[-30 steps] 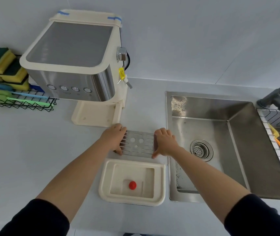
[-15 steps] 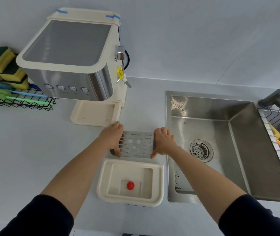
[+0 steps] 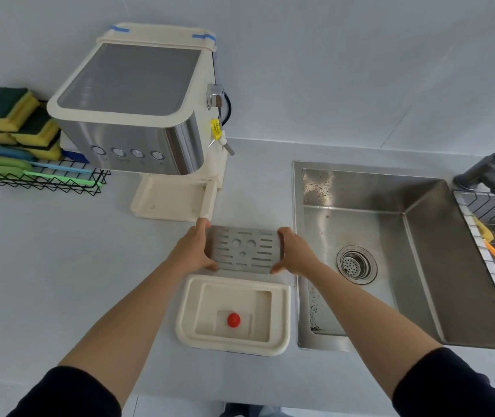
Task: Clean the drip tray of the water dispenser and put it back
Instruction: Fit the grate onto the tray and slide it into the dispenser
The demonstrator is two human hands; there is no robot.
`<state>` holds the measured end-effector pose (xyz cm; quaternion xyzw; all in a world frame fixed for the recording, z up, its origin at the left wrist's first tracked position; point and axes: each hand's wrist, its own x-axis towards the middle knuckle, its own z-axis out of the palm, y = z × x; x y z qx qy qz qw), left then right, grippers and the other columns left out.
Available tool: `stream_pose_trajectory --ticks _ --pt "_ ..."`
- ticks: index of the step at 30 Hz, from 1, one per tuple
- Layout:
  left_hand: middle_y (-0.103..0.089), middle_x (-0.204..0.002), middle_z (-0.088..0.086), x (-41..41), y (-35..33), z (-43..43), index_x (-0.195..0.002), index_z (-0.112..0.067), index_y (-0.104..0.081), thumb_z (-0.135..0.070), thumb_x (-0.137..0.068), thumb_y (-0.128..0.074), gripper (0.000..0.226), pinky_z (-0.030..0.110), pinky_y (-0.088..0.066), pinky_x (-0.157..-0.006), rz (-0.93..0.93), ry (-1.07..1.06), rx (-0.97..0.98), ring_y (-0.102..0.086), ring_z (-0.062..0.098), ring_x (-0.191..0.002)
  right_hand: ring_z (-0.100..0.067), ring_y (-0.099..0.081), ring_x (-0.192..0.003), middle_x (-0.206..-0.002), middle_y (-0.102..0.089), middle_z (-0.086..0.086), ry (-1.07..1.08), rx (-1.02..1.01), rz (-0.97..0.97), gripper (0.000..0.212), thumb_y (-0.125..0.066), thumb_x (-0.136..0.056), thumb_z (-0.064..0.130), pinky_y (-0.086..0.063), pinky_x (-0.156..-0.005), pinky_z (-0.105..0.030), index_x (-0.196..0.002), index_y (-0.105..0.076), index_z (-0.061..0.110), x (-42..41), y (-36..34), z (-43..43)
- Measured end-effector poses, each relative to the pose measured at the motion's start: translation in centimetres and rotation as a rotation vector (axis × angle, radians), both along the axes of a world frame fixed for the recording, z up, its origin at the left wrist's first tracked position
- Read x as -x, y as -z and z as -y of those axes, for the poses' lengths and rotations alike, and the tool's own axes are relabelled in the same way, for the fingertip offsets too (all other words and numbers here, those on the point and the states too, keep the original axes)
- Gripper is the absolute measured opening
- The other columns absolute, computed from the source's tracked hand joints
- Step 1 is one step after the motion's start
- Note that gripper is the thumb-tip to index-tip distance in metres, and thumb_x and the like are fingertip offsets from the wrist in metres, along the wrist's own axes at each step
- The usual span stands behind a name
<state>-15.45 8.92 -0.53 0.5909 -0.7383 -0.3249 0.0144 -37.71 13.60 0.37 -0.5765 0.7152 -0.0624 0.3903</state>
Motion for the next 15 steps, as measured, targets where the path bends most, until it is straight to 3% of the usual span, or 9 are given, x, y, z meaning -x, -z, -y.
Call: stream_pose_trajectory --ticks 4,7,11,13,15 --pt "-0.049 -0.098 0.004 -0.2 -0.2 -0.5 -0.123 -0.018 -0.024 -0.017 -0.059 -0.083 0.087 0.025 -0.040 -0.067 -0.086 -0.089 -0.057 -0.051 0.017 -0.081 -0.027 -0.049 -0.104 -0.122 -0.049 -0.015 0.079 0.009 0.057 0.088 -0.083 -0.059 0.004 -0.042 -0.083 -0.031 -0.131 -0.033 0.009 -0.3 -0.3 -0.4" --pt "-0.047 -0.111 0.010 -0.4 -0.5 -0.5 -0.127 -0.013 -0.020 -0.016 -0.065 -0.080 0.086 0.030 -0.042 -0.077 -0.150 -0.180 -0.128 -0.052 0.021 -0.093 -0.030 -0.051 -0.106 -0.120 -0.050 -0.014 0.179 0.027 0.193 0.093 -0.081 -0.059 -0.003 -0.045 -0.087 -0.035 -0.136 -0.029 0.011 -0.3 -0.7 -0.9" --pt "-0.051 -0.115 0.015 -0.5 -1.2 -0.3 -0.131 -0.006 -0.025 -0.020 -0.077 -0.070 0.072 0.033 -0.042 -0.083 -0.268 -0.371 -0.229 -0.052 0.024 -0.097 -0.018 -0.055 -0.076 -0.081 -0.053 0.000 0.283 0.028 0.380 0.082 -0.074 -0.063 -0.010 -0.045 -0.065 -0.024 -0.132 -0.038 0.013 0.3 -1.9 -1.8" --pt "-0.053 -0.108 0.013 -0.3 -1.6 -0.5 -0.133 -0.005 -0.028 -0.022 -0.081 -0.066 0.067 0.036 -0.045 -0.085 -0.304 -0.417 -0.263 -0.053 0.023 -0.093 -0.020 -0.057 -0.071 -0.075 -0.056 -0.006 0.369 0.009 0.533 0.077 -0.067 -0.066 -0.016 -0.050 -0.071 -0.028 -0.132 -0.039 0.013 0.4 -2.7 -2.2" --pt "-0.053 -0.115 0.014 0.0 -2.1 -0.8 -0.134 -0.004 -0.029 -0.023 -0.083 -0.063 0.064 0.037 -0.047 -0.085 -0.312 -0.442 -0.289 -0.053 0.024 -0.093 -0.025 -0.059 -0.075 -0.076 -0.059 -0.013 0.450 -0.014 0.669 0.076 -0.060 -0.069 -0.022 -0.052 -0.073 -0.032 -0.133 -0.039 0.013 0.3 -3.4 -2.6"
